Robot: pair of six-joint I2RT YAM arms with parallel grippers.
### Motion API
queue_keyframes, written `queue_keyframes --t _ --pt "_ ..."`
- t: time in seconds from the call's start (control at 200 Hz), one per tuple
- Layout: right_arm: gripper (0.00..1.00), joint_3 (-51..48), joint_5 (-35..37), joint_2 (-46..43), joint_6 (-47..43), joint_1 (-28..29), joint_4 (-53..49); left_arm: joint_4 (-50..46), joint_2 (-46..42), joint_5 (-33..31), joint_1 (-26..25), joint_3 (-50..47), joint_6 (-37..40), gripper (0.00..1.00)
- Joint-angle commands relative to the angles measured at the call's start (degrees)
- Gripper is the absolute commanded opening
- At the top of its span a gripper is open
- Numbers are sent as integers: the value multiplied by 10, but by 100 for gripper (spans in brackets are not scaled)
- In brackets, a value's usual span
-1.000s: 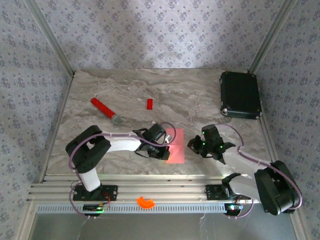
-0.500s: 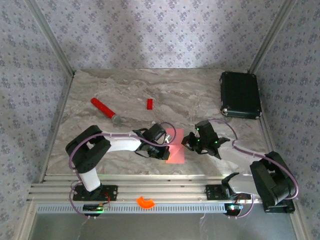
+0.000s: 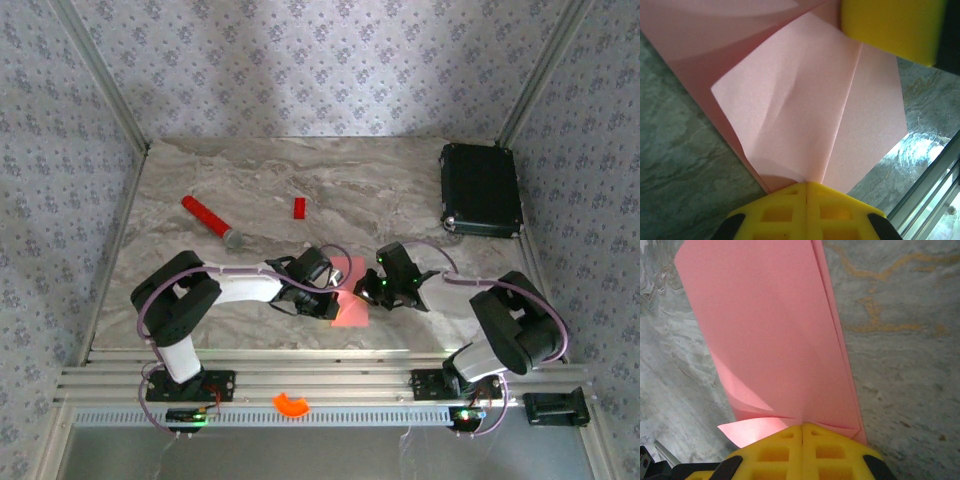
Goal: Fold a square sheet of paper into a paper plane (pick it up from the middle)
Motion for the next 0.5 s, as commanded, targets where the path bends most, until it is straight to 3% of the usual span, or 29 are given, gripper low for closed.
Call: queue_keyframes --t 0.0,0.23,0.495 --pt "0 -46 25 27 9 2 -6 -63 -29 -24 -4 4 -7 0" --pt "0 -65 28 24 17 2 9 12 -69 13 -6 31 -48 0" --pt "0 -63 25 26 19 2 12 24 29 26 -14 71 -41 0"
